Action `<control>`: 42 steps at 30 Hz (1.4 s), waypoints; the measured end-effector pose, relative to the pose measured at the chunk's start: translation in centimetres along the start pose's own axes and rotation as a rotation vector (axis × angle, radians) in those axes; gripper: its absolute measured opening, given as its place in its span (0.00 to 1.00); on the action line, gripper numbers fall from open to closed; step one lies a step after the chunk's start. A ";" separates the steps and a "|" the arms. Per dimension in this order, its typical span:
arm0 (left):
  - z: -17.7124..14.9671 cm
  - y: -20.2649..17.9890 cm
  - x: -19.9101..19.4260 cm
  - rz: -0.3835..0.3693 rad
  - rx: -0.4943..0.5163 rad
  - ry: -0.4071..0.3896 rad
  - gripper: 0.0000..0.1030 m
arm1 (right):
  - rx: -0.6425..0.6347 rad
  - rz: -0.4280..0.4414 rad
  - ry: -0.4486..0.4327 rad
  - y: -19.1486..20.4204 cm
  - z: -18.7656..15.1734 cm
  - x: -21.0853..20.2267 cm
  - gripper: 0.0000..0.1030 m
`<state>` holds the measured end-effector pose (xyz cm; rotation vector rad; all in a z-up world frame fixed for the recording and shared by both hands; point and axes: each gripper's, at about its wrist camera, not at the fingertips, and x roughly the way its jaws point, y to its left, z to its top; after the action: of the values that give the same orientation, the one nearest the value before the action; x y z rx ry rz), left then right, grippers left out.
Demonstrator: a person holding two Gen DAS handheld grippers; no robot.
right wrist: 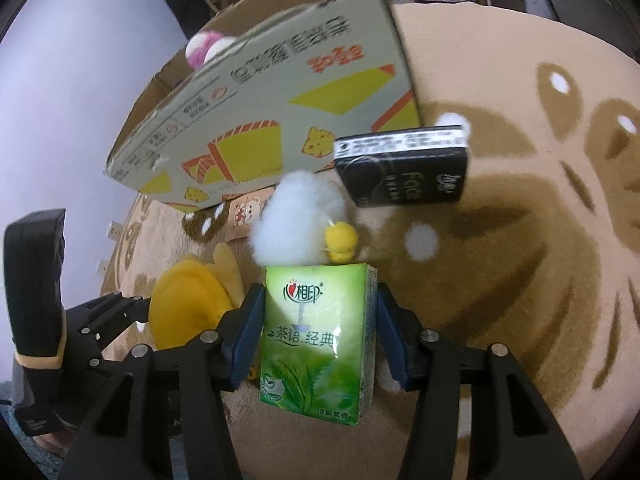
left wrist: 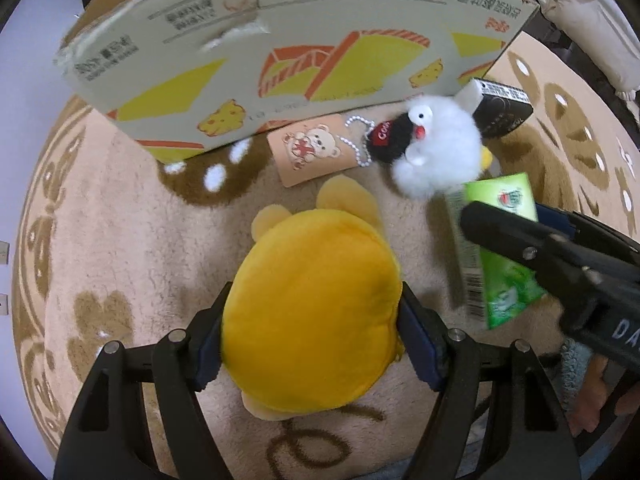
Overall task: Organize soft objects
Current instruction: 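Lift the yellow plush and green tissue pack and carry both over the box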
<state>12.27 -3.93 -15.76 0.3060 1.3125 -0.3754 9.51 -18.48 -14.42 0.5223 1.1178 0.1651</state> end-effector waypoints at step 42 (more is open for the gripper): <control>-2.0 2.8 -14.2 0.185 -0.116 -0.500 0.69 | -0.113 -0.009 -0.242 3.6 0.3 -10.0 0.55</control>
<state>8.71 0.79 -2.40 0.2153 0.8042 -0.1999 5.86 -19.25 -4.48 0.4237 0.8691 0.1521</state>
